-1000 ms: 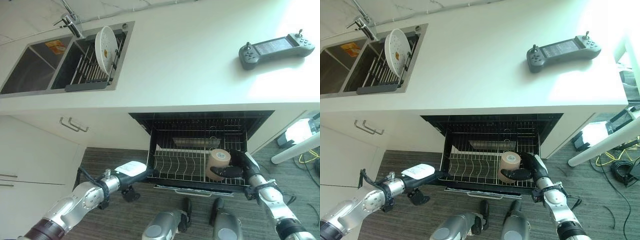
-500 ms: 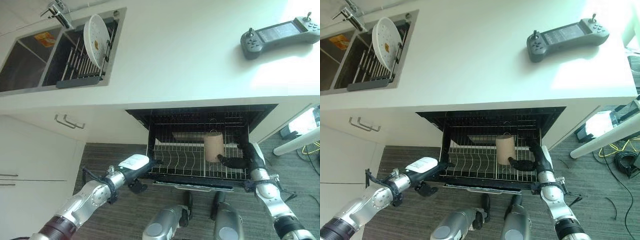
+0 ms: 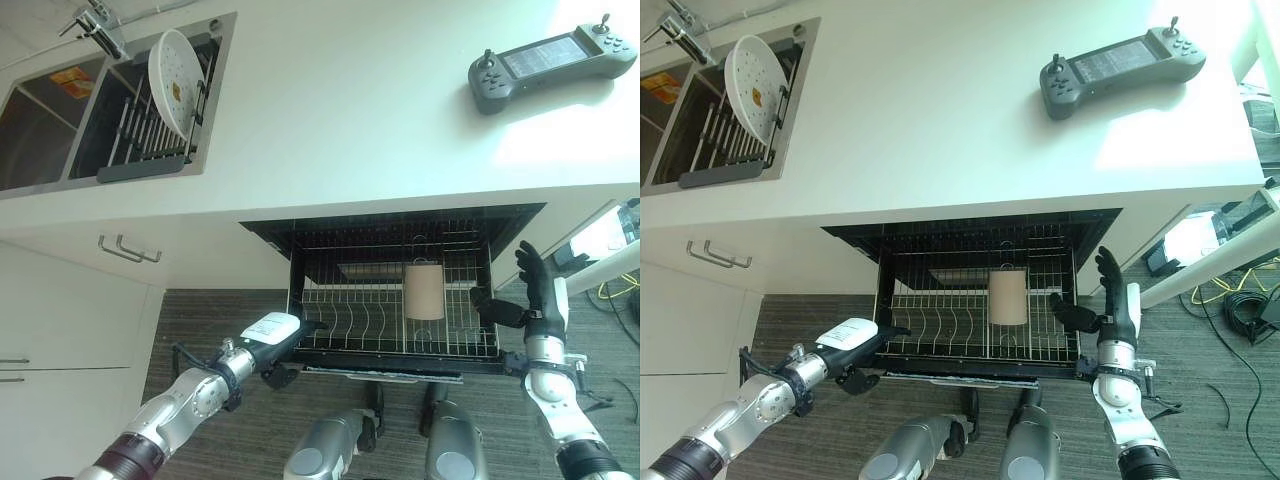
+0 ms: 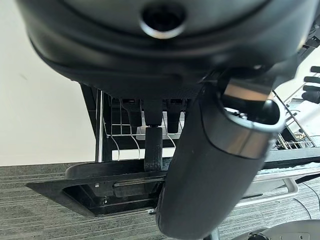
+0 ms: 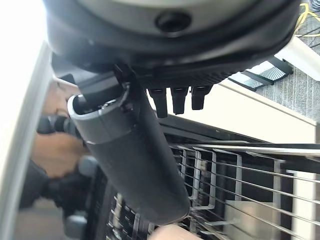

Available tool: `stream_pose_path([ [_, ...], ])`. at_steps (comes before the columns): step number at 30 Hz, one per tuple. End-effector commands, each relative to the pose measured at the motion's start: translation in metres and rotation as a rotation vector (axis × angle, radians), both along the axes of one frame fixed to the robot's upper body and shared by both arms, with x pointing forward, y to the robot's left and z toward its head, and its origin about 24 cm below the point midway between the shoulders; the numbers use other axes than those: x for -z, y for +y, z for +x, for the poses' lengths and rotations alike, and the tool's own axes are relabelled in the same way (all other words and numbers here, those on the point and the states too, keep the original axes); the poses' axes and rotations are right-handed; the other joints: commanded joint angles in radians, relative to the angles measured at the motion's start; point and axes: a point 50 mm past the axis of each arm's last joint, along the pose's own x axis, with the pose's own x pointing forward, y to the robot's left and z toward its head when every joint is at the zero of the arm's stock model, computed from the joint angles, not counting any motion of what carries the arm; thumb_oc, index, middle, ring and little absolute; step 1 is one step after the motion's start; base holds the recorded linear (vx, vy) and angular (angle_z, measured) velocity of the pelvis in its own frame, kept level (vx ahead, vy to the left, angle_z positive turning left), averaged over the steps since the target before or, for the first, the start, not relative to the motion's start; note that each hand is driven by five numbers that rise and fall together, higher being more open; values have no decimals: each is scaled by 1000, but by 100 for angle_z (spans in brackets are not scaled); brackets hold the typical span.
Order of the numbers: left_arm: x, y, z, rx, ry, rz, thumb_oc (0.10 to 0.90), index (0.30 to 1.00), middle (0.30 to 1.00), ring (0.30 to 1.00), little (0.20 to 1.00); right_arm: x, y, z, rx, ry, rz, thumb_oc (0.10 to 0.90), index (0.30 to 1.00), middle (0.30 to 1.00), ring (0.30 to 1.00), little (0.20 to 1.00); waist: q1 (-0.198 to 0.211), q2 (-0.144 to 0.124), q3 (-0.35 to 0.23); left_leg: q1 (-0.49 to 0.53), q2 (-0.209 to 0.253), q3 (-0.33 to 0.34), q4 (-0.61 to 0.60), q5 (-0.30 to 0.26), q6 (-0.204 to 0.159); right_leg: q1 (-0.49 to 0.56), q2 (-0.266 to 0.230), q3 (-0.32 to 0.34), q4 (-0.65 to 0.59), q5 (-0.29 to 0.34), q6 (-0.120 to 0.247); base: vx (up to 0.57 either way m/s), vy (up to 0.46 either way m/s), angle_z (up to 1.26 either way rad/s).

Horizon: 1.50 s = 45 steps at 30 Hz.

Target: Place the dishes in the dishwasher.

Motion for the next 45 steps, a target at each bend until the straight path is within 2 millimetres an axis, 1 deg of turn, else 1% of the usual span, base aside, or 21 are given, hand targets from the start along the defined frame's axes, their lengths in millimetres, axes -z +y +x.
stream_pose_path([
  [1, 14, -6, -23, 37, 34, -14, 800, 900, 900, 900, 900, -67, 4, 7, -94, -395, 77, 800, 900, 900, 900, 900, -1, -15, 0, -49, 90, 57, 96, -92, -36, 20, 26, 76, 80, -164, 11, -31, -32, -7],
  [8, 24, 10, -31, -74, 40, 20, 800, 900, 900, 900, 900, -91, 33, -10, -316, -554, 242, 800, 900, 900, 900, 900, -23, -41, -17, -38, 90, 46, 96, -100, -39, 25, 54, 89, 81, -185, 3, -22, -58, -7],
  [10, 27, 15, -30, -132, 34, 21, 800, 900, 900, 900, 900, -95, 33, -15, -353, -568, 291, 800, 900, 900, 900, 900, -41, -47, -36, -22, 92, 81, 96, -112, -39, 51, 65, 82, 35, -175, -1, -55, -52, 0],
  [12, 26, 14, -28, -129, 27, 30, 800, 900, 900, 900, 900, -99, 30, -23, -345, -594, 294, 800, 900, 900, 900, 900, -67, -48, -55, 1, 122, 167, 96, -120, -43, 74, 58, 54, -5, -164, 0, -57, 87, 14],
  [13, 24, 15, -25, -126, 27, 31, 800, 900, 900, 900, 900, -103, 29, -28, -329, -628, 281, 800, 900, 900, 900, 900, -81, -54, -78, 25, 140, 176, 96, -124, -61, 96, 43, 75, -33, -161, 13, -64, 259, 56],
  [15, 23, 19, -25, -141, 39, 34, 800, 900, 900, 900, 900, -105, 29, -31, -321, -653, 286, 800, 900, 900, 900, 900, -78, -61, -95, 27, 152, 136, 96, -104, -60, 92, 27, 102, -35, -131, 21, -53, 429, 64],
  [16, 24, 23, -26, -160, 49, 34, 800, 900, 900, 900, 900, -107, 29, -31, -311, -668, 292, 800, 900, 900, 900, 900, -70, -70, -111, 36, 159, 84, 96, -97, -66, 95, 10, 137, -35, -122, 32, 0, 458, 24],
  [18, 24, 25, -26, -168, 52, 34, 800, 900, 900, 900, 900, -108, 29, -29, -307, -671, 296, 800, 900, 900, 900, 900, -67, -72, -118, 39, 162, 64, 96, -94, -67, 93, 2, 152, -35, -115, 35, -17, 439, -30],
  [19, 27, 30, -25, -198, 64, 33, 800, 900, 900, 900, 900, -111, 29, -24, -301, -685, 307, 800, 900, 900, 900, 900, -61, -72, -129, 58, 131, 20, 96, -116, -57, 92, -23, 189, -35, -102, 57, -29, 734, -61],
  [22, 34, 36, -25, -222, 92, 63, 800, 900, 900, 900, 900, -117, 31, -18, -233, -723, 309, 800, 900, 900, 900, 900, -50, -76, -142, 78, 75, 40, 96, -154, -27, 77, -95, 222, -35, -31, 107, -70, 666, -65],
  [23, 33, 42, -24, -223, 100, 86, 800, 900, 900, 900, 900, -116, 31, -15, -205, -723, 343, 800, 900, 900, 900, 900, -36, -81, -142, 85, 48, 58, 96, -172, -7, 59, -128, 221, -35, 20, 123, -122, 489, -67],
  [25, 31, 55, -29, -268, 118, 114, 800, 900, 900, 900, 900, -117, 33, -11, -211, -711, 372, 800, 900, 900, 900, 900, -11, -79, -145, 89, 38, 88, 96, -188, 7, 35, -135, 176, -35, 72, 132, -127, 410, -55],
  [27, 28, 66, -32, -301, 135, 147, 800, 900, 900, 900, 900, -117, 35, -9, -214, -712, 386, 800, 900, 900, 900, 900, 4, -69, -153, 78, 49, 110, 96, -195, 19, 32, -95, 149, -35, 69, 131, -114, 259, -89],
  [29, 28, 79, -39, -338, 143, 205, 800, 900, 900, 900, 900, -119, 34, -9, -206, -717, 391, 800, 900, 900, 900, 900, 10, -55, -169, 59, 59, 107, 96, -192, 37, 64, 12, 118, -25, 16, 110, -91, 233, -40],
  [31, 29, 89, -43, -408, 138, 226, 800, 900, 900, 900, 900, -119, 36, -8, -216, -712, 396, 800, 900, 900, 900, 900, 13, -59, -179, 46, 56, 105, 96, -194, 45, 65, 63, 106, 12, -36, 101, -42, 98, -10],
  [33, 33, 102, -47, -517, 136, 239, 800, 900, 900, 900, 900, -116, 34, -11, -213, -704, 404, 800, 900, 900, 900, 900, 7, -73, -196, 32, 33, 82, 96, -196, 48, 71, 154, 123, 32, -71, 76, 21, -26, 25],
  [35, 37, 109, -51, -601, 121, 228, 800, 900, 900, 900, 900, -114, 32, -13, -214, -705, 403, 800, 900, 900, 900, 900, 3, -82, -205, 26, 14, 64, 96, -192, 45, 82, 200, 139, 4, -83, 58, 35, -54, 20],
  [40, 61, 123, -69, -844, 146, 119, 800, 900, 900, 900, 900, -116, 23, -15, -240, -706, 386, 800, 900, 900, 900, 900, 1, -101, -222, 32, -4, 85, 96, -169, 23, 86, 195, 130, -35, -148, 19, 58, -83, 38],
  [42, 82, 115, -81, -967, 205, -28, 800, 900, 900, 900, 900, -123, 18, -18, -236, -732, 339, 800, 900, 900, 900, 900, 3, -132, -216, 71, -31, 107, 96, -157, 13, 93, 167, 135, -35, -152, 8, 131, -108, 8],
  [43, 93, 109, -86, -1049, 252, -131, 800, 900, 900, 900, 900, -126, 17, -20, -228, -742, 315, 800, 900, 900, 900, 900, 7, -154, -195, 54, -35, 108, 172, -115, -13, 112, 153, 145, -35, -151, -6, 81, -108, 4],
  [45, 108, 99, -94, -1143, 339, -252, 800, 900, 900, 900, 900, -128, 18, -20, -223, -743, 311, 800, 900, 900, 900, 900, 9, -167, -181, -1, -13, 104, 238, -92, -36, 122, 153, 157, -35, -144, -14, 93, -46, 20],
])
